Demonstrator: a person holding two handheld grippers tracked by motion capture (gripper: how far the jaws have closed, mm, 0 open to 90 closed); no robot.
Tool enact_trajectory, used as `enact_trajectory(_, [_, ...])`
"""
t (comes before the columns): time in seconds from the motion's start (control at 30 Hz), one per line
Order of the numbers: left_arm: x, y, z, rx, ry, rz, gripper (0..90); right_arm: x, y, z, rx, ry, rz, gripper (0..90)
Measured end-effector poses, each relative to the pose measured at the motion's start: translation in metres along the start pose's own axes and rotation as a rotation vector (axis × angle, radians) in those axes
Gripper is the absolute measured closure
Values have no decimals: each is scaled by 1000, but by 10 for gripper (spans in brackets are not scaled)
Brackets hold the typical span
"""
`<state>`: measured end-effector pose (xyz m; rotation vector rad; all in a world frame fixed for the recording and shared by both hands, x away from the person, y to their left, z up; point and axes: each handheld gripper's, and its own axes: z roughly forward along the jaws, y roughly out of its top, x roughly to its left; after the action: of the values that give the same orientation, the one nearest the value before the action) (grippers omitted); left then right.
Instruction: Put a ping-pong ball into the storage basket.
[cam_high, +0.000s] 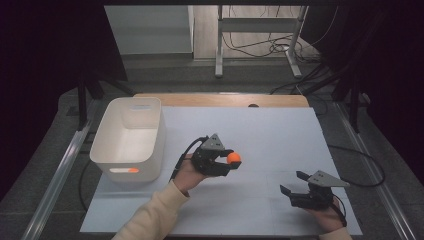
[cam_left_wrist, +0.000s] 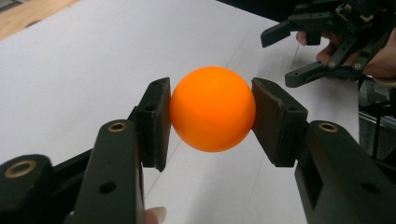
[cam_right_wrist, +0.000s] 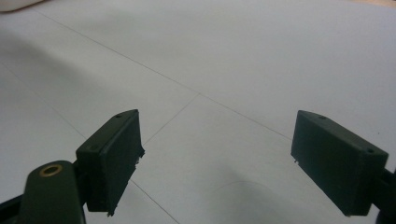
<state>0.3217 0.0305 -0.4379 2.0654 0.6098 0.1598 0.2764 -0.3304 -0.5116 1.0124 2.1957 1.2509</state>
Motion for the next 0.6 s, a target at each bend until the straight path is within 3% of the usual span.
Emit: enact_trajectory(0.6, [7,4,-21,-45,38,-9,500,1,0,0,2,2,-3,168])
